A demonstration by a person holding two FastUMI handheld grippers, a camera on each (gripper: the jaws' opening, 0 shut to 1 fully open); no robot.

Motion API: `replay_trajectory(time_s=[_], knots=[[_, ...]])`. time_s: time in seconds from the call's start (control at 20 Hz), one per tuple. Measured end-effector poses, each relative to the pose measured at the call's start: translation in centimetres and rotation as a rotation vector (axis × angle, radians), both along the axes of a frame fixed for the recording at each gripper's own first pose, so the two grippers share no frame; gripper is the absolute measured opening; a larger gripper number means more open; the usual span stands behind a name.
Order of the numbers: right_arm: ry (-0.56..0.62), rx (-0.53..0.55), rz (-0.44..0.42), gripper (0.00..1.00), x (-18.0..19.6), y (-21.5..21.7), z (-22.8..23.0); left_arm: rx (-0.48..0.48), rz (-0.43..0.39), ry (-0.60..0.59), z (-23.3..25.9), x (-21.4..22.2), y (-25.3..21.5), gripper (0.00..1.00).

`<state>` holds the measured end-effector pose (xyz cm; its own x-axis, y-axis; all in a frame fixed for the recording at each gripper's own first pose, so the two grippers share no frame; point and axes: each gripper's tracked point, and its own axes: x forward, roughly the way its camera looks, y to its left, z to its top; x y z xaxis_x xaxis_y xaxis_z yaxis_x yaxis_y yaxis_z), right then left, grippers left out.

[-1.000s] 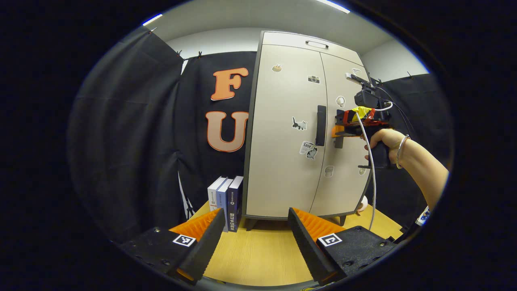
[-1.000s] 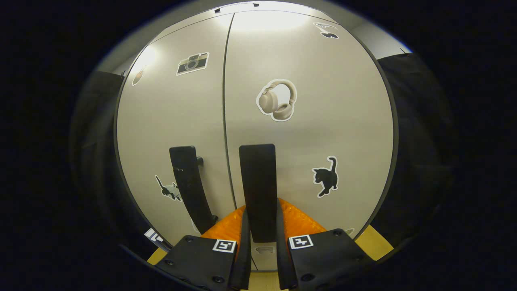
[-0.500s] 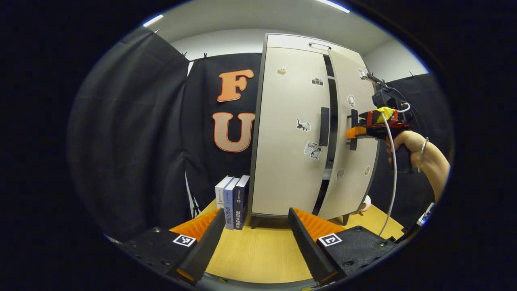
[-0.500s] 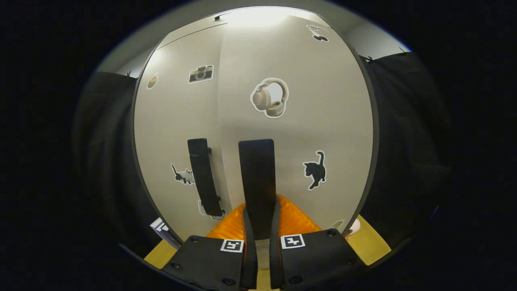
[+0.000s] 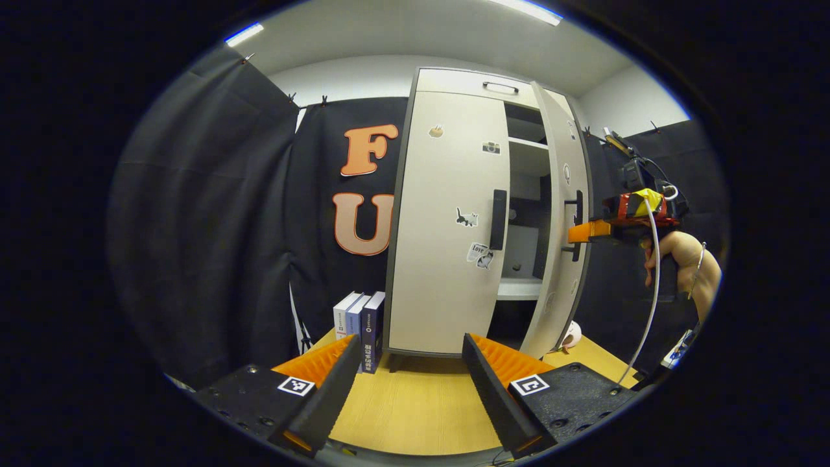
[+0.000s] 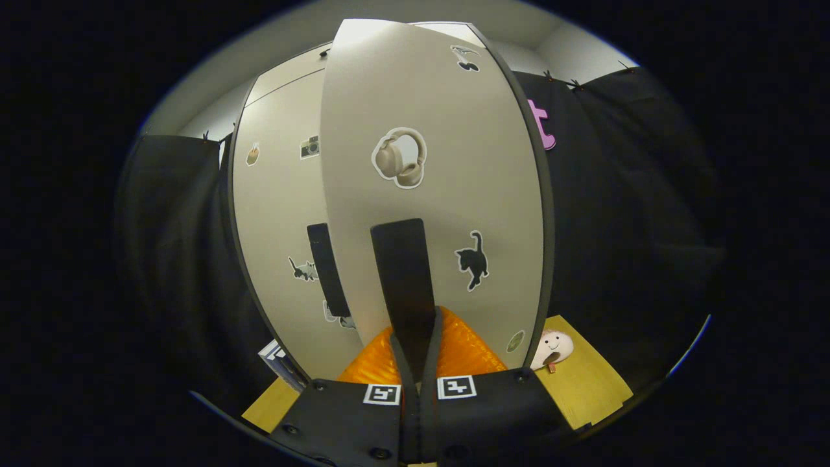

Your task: Open the right door of the double-door shoe cabinet with the right hand, and open the left door with the left hand.

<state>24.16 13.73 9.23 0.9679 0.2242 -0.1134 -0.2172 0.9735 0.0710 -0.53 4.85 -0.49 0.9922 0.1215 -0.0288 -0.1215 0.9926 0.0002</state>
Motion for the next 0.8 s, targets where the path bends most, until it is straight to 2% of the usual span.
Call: replay_trajectory(time_s=[0.45,0.8], knots=[[-0.024,-0.027,-0.04,0.07,-0.8,-3.2,0.4,0.002,-0.005,-0.013,0.7,-0.2,-4.3,0.95],[-0.029,-0.041,-0.019,0.07,-1.2,-4.5,0.5,0.029,-0.009,-0.025,1.7,0.3,-7.8,0.95]])
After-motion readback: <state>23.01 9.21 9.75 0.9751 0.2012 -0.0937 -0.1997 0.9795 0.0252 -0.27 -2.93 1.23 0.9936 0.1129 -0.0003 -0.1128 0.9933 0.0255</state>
